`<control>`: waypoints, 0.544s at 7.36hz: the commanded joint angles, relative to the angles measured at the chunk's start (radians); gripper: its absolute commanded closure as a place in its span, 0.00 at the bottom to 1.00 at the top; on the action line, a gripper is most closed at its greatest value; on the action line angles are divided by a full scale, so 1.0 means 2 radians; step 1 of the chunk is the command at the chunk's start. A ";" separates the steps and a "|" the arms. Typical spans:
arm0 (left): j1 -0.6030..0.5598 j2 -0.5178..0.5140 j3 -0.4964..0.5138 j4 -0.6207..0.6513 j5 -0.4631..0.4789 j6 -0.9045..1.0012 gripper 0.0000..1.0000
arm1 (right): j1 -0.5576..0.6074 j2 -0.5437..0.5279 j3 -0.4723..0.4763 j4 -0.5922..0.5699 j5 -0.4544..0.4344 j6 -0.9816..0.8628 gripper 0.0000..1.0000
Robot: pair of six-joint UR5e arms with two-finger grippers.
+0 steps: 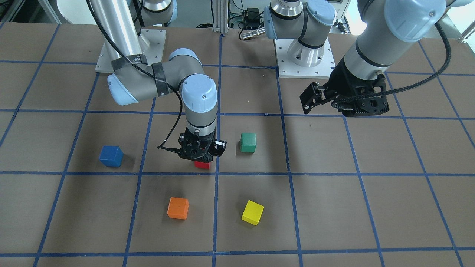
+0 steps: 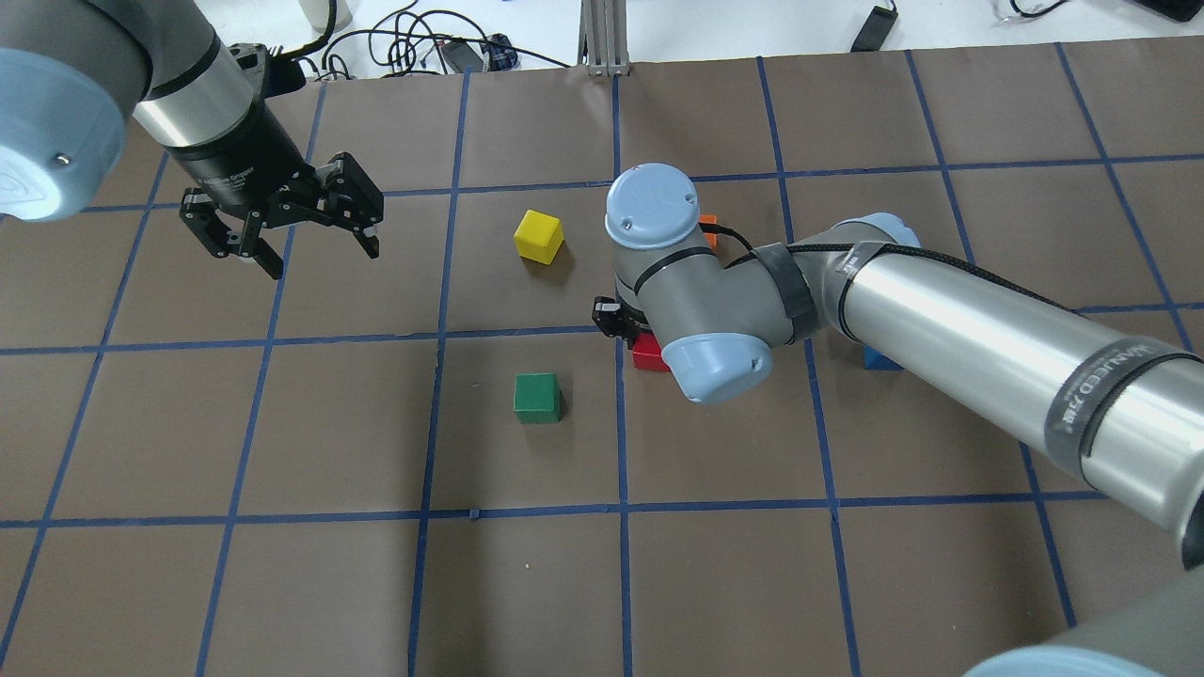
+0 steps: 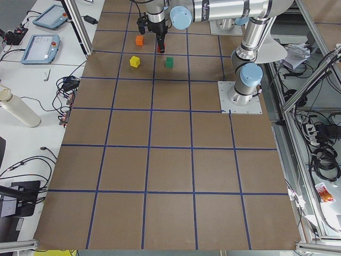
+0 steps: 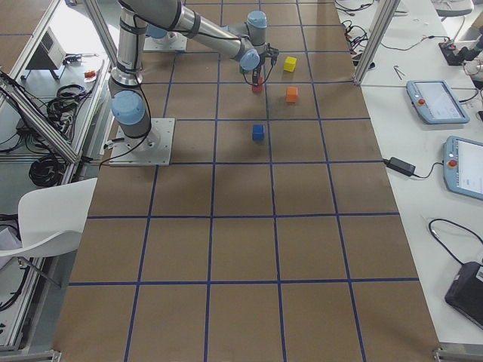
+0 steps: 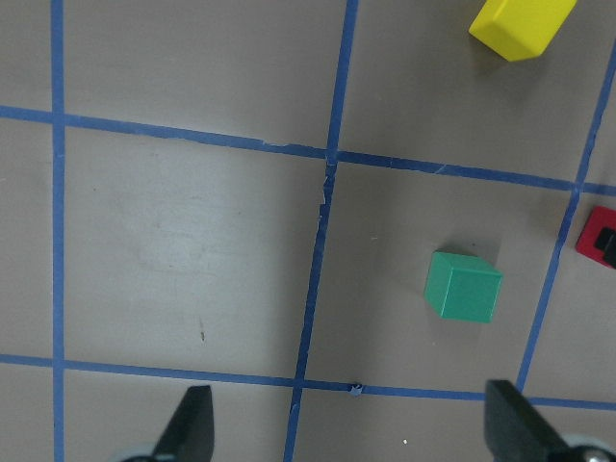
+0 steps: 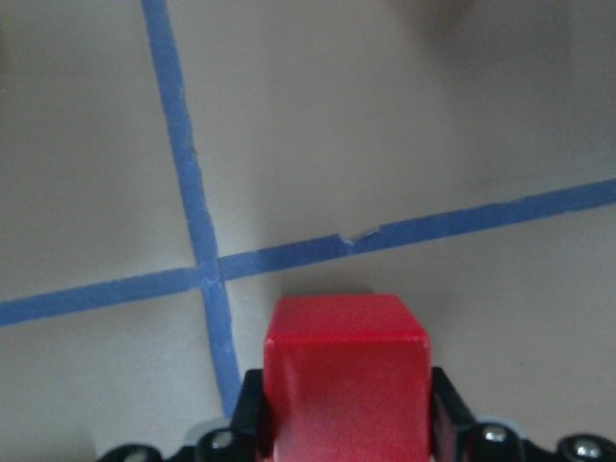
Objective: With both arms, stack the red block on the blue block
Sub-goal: 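Carry the red cube with the right gripper over the blue cube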
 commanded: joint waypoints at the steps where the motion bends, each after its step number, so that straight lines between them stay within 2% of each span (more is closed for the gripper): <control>1: 0.000 -0.001 -0.001 0.000 0.000 0.000 0.00 | -0.055 -0.075 0.002 0.078 -0.017 -0.030 0.87; 2: 0.000 -0.001 -0.001 0.000 0.002 0.000 0.00 | -0.108 -0.111 0.003 0.153 -0.020 -0.047 0.87; 4: 0.000 -0.004 0.000 0.001 0.002 0.000 0.00 | -0.194 -0.150 0.007 0.204 -0.010 -0.147 0.88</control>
